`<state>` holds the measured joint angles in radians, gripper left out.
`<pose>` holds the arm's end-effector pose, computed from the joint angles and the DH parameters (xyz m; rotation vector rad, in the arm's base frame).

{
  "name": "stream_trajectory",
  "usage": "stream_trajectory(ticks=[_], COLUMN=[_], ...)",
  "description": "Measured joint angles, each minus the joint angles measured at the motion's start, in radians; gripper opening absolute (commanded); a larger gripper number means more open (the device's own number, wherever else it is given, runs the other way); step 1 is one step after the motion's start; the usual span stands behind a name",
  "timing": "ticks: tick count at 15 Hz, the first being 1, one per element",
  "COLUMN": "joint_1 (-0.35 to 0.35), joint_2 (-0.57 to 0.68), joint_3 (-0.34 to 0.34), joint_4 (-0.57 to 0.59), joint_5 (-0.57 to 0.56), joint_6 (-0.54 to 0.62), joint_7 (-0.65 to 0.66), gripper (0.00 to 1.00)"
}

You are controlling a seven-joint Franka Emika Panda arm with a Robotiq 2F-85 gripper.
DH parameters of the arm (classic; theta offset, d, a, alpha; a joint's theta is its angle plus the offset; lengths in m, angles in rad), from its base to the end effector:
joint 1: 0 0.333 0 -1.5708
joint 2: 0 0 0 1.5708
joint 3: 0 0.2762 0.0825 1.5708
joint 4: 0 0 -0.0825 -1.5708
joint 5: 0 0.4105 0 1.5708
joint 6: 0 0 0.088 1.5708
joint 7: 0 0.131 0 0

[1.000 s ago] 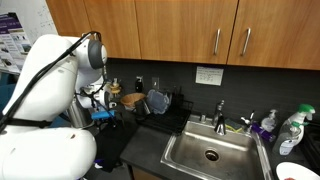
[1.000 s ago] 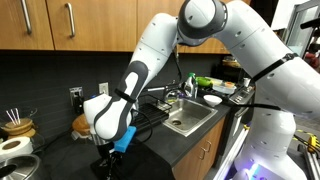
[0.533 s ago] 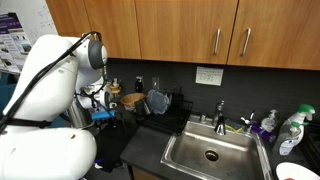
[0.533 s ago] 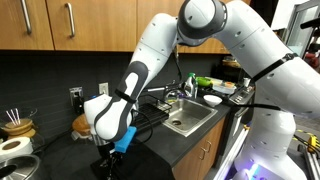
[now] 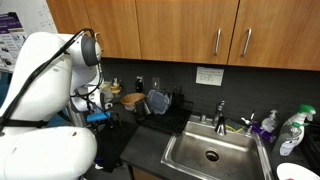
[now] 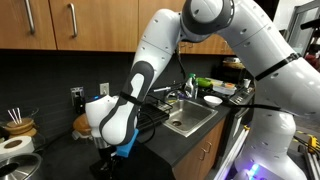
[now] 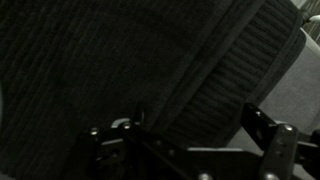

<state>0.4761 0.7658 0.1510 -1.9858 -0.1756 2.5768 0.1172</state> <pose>0.4372 0.3342 -0.0126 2.9443 0.9642 -0.2455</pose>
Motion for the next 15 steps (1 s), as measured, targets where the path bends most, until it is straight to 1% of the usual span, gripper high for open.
stream_trajectory(ticks=[5, 15], joint_1=[-0.011, 0.048], joint_2=[0.002, -0.021], joint_3=[0.001, 0.002], joint_4=[-0.002, -0.038], joint_5=[0.000, -0.006], joint_6=[0.003, 0.071], joint_7=[-0.006, 0.015], gripper=[1.00, 1.00])
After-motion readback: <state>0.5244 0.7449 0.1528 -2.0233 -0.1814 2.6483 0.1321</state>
